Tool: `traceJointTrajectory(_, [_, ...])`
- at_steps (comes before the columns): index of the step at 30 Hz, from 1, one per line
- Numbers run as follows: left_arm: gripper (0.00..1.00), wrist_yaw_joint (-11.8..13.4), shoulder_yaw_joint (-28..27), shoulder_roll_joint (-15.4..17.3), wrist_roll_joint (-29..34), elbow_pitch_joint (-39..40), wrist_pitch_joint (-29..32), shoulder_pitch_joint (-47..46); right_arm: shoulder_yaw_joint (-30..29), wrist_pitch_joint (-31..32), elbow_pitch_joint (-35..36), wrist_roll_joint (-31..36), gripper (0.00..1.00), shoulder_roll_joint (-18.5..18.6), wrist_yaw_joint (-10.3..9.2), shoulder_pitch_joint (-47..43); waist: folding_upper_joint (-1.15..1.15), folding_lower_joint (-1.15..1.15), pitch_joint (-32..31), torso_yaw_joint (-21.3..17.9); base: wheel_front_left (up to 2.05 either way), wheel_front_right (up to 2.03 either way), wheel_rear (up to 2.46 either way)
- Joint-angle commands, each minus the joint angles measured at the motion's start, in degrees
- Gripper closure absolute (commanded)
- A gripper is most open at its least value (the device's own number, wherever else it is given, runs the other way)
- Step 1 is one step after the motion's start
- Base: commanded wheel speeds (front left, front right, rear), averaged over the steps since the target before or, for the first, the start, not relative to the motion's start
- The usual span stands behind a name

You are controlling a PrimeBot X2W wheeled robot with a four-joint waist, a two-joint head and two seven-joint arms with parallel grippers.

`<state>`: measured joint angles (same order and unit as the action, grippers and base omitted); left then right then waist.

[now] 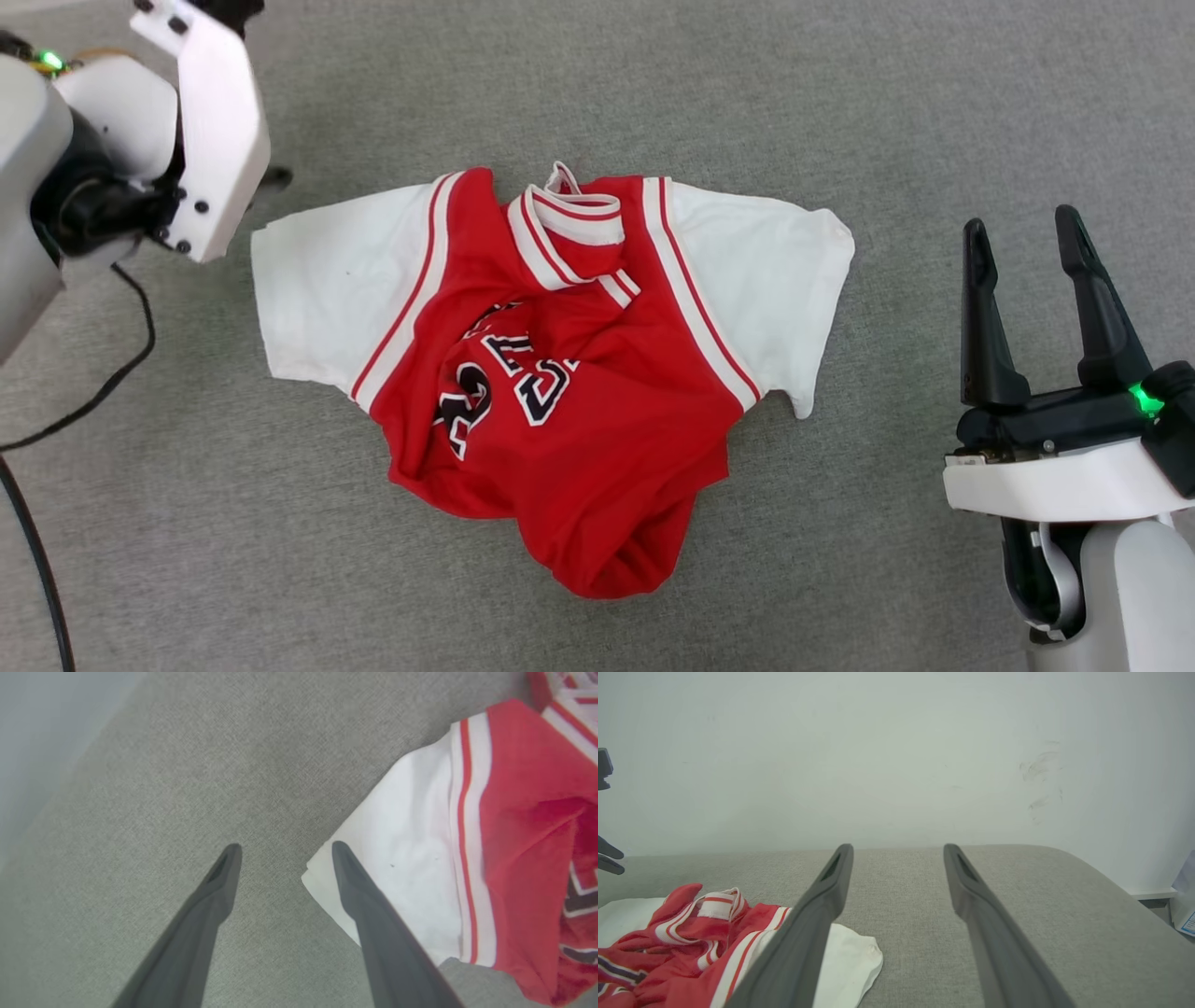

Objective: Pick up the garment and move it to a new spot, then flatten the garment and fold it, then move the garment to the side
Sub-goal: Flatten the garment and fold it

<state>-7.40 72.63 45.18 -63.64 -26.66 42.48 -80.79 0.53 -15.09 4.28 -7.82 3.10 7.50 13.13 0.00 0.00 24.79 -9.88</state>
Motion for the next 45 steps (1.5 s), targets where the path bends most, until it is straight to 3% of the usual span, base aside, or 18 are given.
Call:
traceJointTrajectory(1, [0.0,0.02,0.28,0.34,0.41,-0.47,0.65,1.24,0.19,-0.1,0.27,0.23,0.0,0.18,-0.02,1.19,0.0,0.0,0.85,-0.69,0.0,0.0,0.0])
traceJointTrajectory(7, [0.0,0.02,0.59,0.58,2.26,-1.91,4.14,4.3,0.58,-0.1,0.3,0.13,0.0,0.13,-0.02,2.12,0.0,0.0,2.7,-1.74,0.0,0.0,0.0])
traceJointTrajectory(14, [0.0,-0.04,1.71,-1.55,2.74,-1.27,6.77,10.51,0.28,-0.1,0.1,0.23,0.0,-0.02,-0.02,2.87,0.0,0.0,3.88,-1.73,0.0,0.0,0.0])
traceJointTrajectory(15, [0.14,-0.07,1.73,-1.78,2.79,-0.79,7.16,10.69,0.14,-0.1,0.02,0.36,0.0,0.0,-0.02,3.04,0.0,0.0,3.85,-1.61,0.0,0.0,0.0])
traceJointTrajectory(16, [0.53,-0.2,1.74,-1.86,2.66,-0.43,7.42,10.76,0.01,-0.1,-0.05,0.43,0.0,0.12,-0.02,3.25,0.0,0.0,3.78,-1.5,0.0,0.0,0.0])
traceJointTrajectory(17, [1.0,-0.24,1.76,-1.99,2.11,-0.09,7.93,10.93,-0.09,-0.1,-0.15,0.41,0.0,0.24,-0.02,3.43,0.0,0.0,3.67,-1.34,0.0,0.0,0.0])
traceJointTrajectory(27, [1.0,-0.04,0.91,-1.71,2.68,1.4,4.31,8.2,-0.73,-0.1,-0.37,1.01,0.0,0.99,-0.02,3.88,0.0,0.0,1.31,0.63,0.0,0.0,0.0])
traceJointTrajectory(33, [1.0,0.01,0.41,-0.42,3.44,5.06,-2.56,6.81,-1.93,-0.1,0.38,1.98,0.0,5.24,-0.02,5.48,0.0,0.0,-2.45,3.22,0.0,0.0,0.0])
traceJointTrajectory(38, [1.0,0.01,0.59,1.09,5.06,9.96,-6.55,8.15,1.11,0.63,-3.03,1.73,0.0,13.14,-0.02,9.31,0.0,0.0,-5.4,5.42,0.0,0.0,0.0])
traceJointTrajectory(41, [1.0,0.01,0.57,1.46,5.94,12.54,-8.34,8.69,6.87,7.51,-6.33,-0.59,0.0,20.56,-0.03,13.33,0.0,0.0,-6.59,6.73,0.0,0.0,0.0])
traceJointTrajectory(45, [1.0,0.01,0.63,1.35,6.94,15.04,-10.02,9.56,16.32,21.09,-9.26,-8.84,0.0,29.77,-0.02,19.81,0.0,0.0,-7.13,8.15,0.0,0.0,0.0])
